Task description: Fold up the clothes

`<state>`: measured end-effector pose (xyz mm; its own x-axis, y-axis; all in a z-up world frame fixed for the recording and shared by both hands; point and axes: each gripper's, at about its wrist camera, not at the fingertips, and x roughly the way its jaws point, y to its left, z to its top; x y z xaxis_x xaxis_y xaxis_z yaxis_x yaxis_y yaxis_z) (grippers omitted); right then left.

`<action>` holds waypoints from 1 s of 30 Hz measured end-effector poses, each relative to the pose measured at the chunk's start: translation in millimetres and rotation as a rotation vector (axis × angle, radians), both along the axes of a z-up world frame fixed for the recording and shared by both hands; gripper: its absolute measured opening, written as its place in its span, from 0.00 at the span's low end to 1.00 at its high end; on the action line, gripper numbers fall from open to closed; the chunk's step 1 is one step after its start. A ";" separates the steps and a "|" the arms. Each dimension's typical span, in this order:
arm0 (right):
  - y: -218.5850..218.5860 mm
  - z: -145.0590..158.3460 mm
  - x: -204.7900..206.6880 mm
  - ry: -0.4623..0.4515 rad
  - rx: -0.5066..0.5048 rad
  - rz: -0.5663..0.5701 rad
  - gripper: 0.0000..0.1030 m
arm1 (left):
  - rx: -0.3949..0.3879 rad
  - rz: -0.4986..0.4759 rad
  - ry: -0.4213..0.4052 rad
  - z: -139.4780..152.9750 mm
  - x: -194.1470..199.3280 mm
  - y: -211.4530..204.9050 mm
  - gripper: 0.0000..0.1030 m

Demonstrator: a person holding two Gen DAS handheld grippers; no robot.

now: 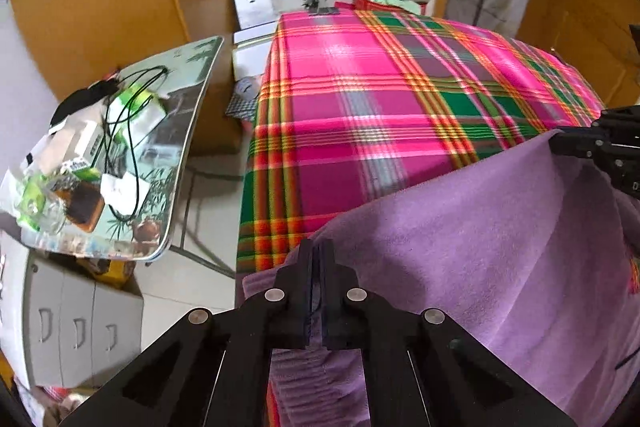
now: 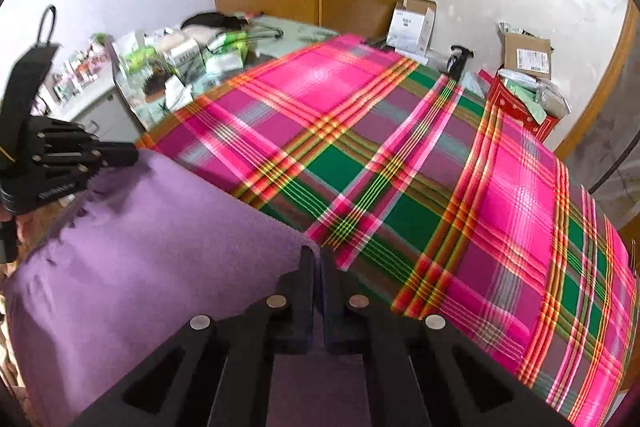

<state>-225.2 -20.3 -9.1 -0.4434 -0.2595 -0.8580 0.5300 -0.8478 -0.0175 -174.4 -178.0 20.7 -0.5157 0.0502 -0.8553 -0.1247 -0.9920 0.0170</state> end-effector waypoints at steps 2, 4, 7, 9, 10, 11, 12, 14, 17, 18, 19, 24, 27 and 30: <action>1.1 -6.0 -3.2 -0.022 0.000 -0.018 0.04 | 0.009 0.020 -0.009 -4.4 -4.2 -2.4 0.03; 3.0 -6.1 -1.7 -0.025 0.018 -0.032 0.06 | 0.014 0.031 -0.010 -6.2 -5.5 -3.4 0.03; 14.3 10.2 6.8 0.018 0.002 -0.049 0.18 | -0.006 0.039 -0.018 -6.6 -4.1 -0.3 0.05; 27.2 24.2 12.3 0.044 -0.018 -0.076 0.20 | -0.005 0.049 -0.027 -5.2 -1.9 1.0 0.06; 38.2 35.1 17.6 0.059 -0.038 -0.096 0.20 | 0.006 0.058 -0.034 -3.3 -0.1 1.0 0.07; 48.8 45.1 24.1 0.076 -0.057 -0.112 0.20 | 0.012 0.063 -0.033 -0.7 1.8 0.9 0.08; 58.8 54.4 30.6 0.093 -0.075 -0.127 0.20 | 0.014 0.071 -0.027 3.3 4.9 0.7 0.11; 78.3 68.3 44.3 0.120 -0.094 -0.165 0.20 | 0.020 0.089 -0.017 11.4 11.5 0.3 0.15; 114.4 86.1 68.9 0.156 -0.115 -0.229 0.20 | 0.051 0.104 0.004 27.0 25.0 1.6 0.17; 125.8 88.9 77.9 0.164 -0.119 -0.254 0.20 | 0.047 0.103 0.016 32.9 30.9 4.8 0.18; 139.9 90.7 87.9 0.169 -0.121 -0.284 0.21 | 0.046 0.089 0.029 38.2 36.8 10.0 0.18; 209.9 90.9 142.3 0.172 -0.116 -0.442 0.23 | 0.099 -0.056 0.082 59.5 73.1 54.1 0.18; 244.1 82.2 172.1 0.154 -0.120 -0.518 0.25 | 0.130 -0.175 0.079 59.5 92.4 92.5 0.20; 268.8 67.7 197.7 0.128 -0.127 -0.583 0.26 | 0.157 -0.282 0.067 56.0 109.1 130.6 0.22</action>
<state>-27.5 248.5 58.6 -0.6406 -0.0391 -0.7669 -0.0223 -0.9973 0.0695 -65.4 -47.4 76.7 -0.5172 0.3279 -0.7905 -0.3989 -0.9096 -0.1162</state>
